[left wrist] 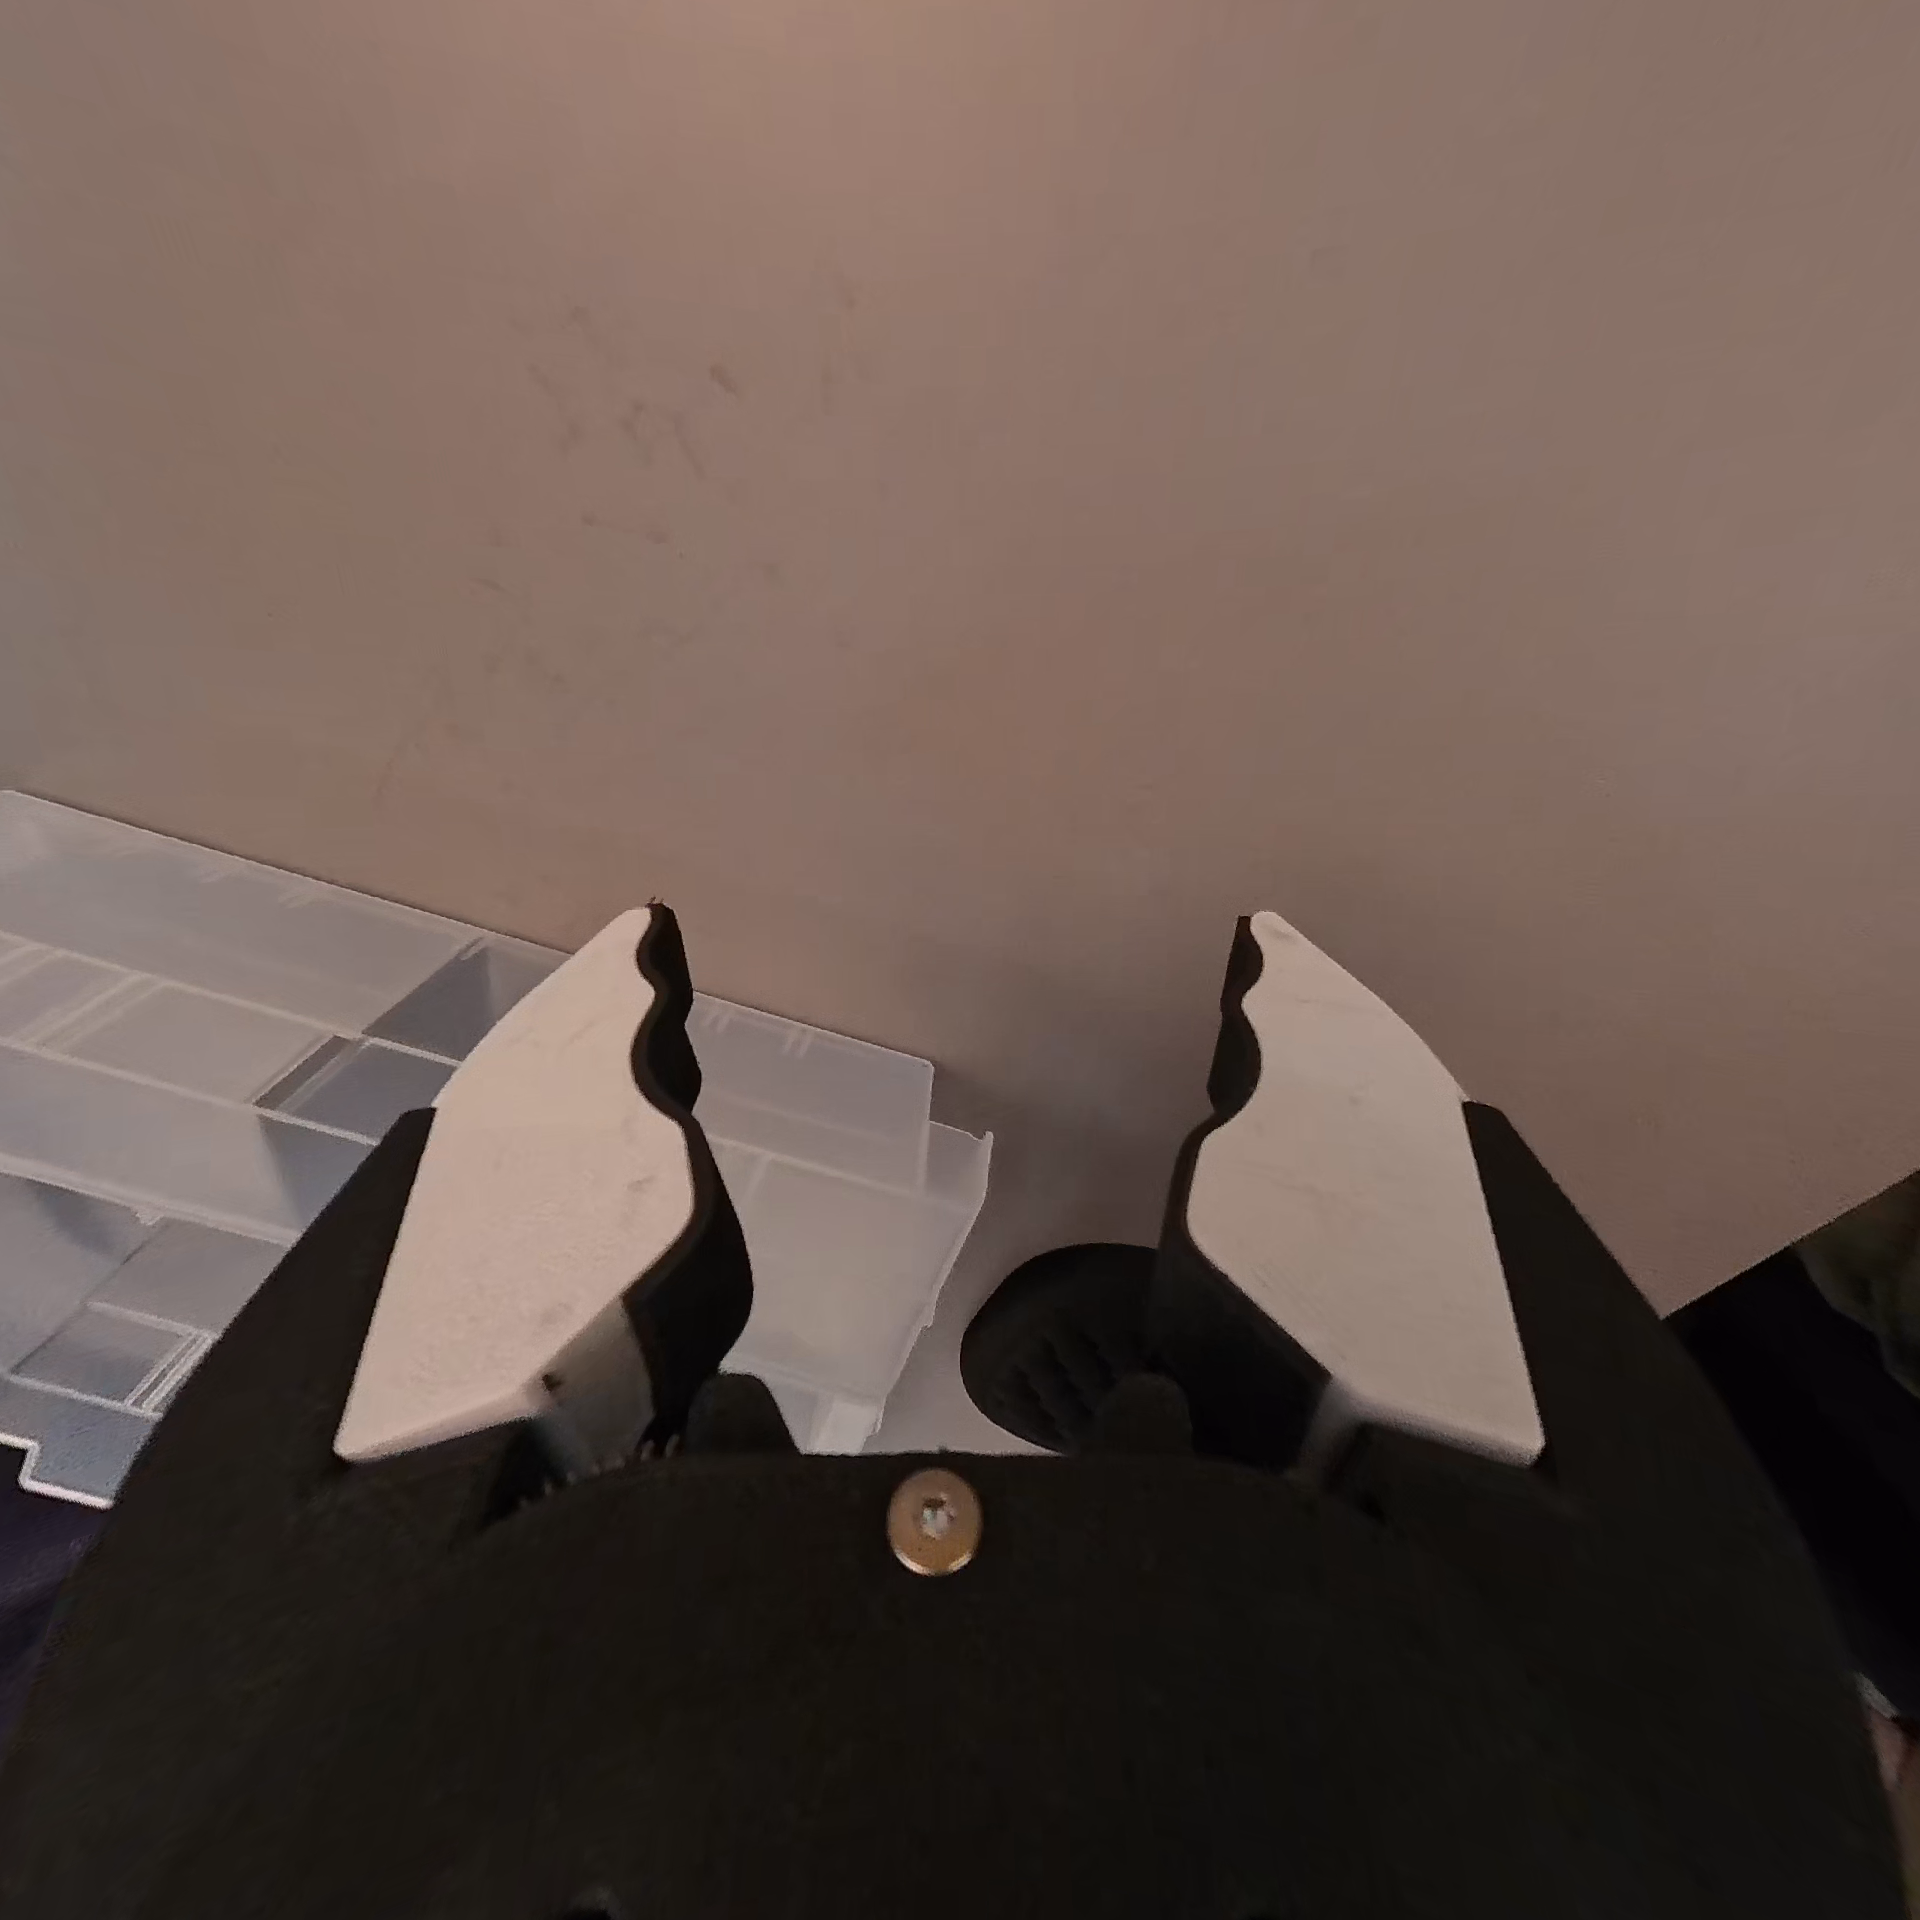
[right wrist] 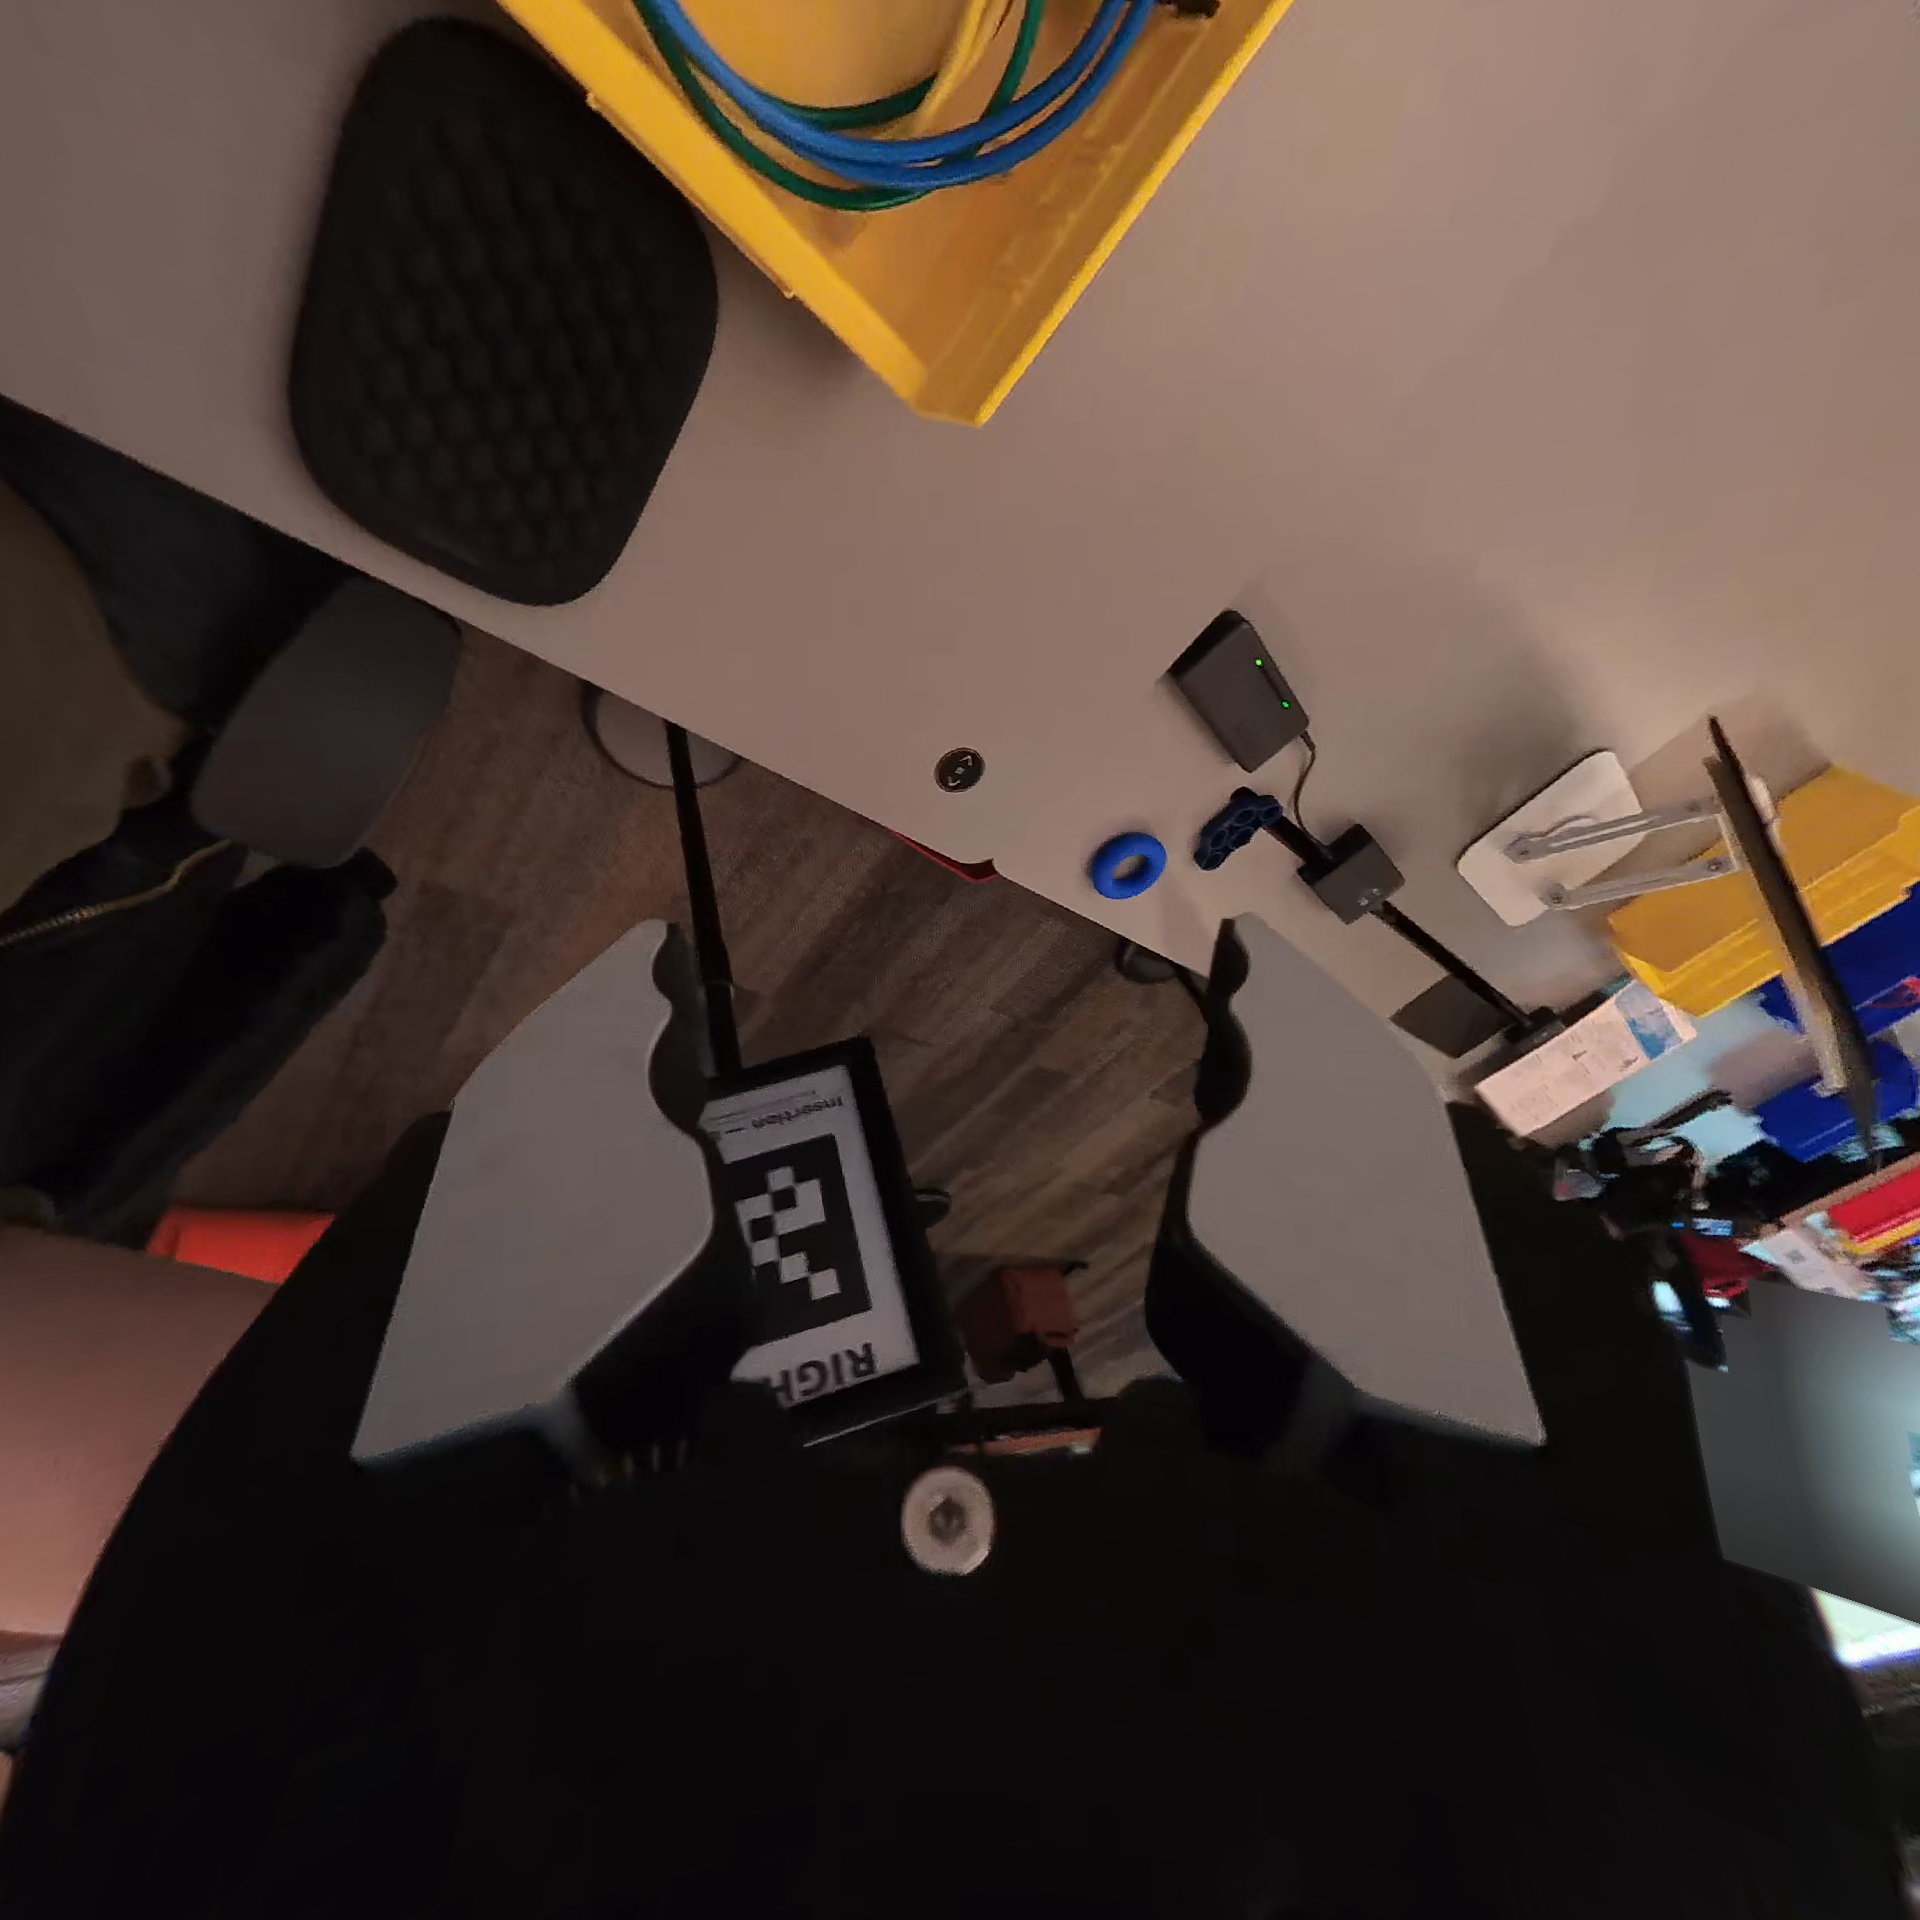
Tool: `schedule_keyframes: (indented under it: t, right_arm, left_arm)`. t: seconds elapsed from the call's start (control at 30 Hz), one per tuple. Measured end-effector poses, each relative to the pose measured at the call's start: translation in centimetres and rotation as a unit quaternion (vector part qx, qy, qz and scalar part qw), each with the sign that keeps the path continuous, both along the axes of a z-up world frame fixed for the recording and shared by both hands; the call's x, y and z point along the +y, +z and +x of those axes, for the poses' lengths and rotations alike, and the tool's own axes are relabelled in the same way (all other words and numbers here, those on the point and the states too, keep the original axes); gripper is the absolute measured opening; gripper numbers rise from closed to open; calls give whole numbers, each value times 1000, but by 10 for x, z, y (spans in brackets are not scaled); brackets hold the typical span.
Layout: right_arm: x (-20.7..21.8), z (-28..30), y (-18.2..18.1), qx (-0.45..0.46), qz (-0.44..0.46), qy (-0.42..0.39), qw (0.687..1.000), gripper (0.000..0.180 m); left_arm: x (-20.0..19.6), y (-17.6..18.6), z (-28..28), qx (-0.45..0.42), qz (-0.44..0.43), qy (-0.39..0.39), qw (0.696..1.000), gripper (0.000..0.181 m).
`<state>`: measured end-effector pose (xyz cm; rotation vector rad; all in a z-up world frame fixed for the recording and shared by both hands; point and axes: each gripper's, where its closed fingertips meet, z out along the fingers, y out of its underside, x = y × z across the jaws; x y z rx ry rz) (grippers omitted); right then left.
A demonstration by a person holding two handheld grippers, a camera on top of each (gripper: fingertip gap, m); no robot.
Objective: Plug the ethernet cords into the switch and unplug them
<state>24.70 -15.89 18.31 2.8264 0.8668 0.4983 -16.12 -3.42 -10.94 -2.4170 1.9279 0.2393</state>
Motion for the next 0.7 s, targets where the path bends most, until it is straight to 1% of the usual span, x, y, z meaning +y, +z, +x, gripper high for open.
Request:
schedule_keyframes:
  t: [0.1,0.17,0.27,0.5,0.7]
  right_arm:
    - [-1,6,7,12,13,-40,999,98]
    - [-5,15,12,17,21,-92,995,99]
    - [-11,34,16,-2,28,-123,992,99]
    - [-24,46,16,-17,19,-140,990,99]
    - [-19,38,14,-3,27,-99,995,95]
  left_arm:
    - [0,2,0,-4,1,2,1000,98]
    - [1,2,-1,-3,3,4,1000,98]
    - [1,3,-1,-4,4,2,1000,98]
    - [1,3,-1,-3,5,3,1000,98]
    - [-1,1,0,-1,2,-1,1000,98]
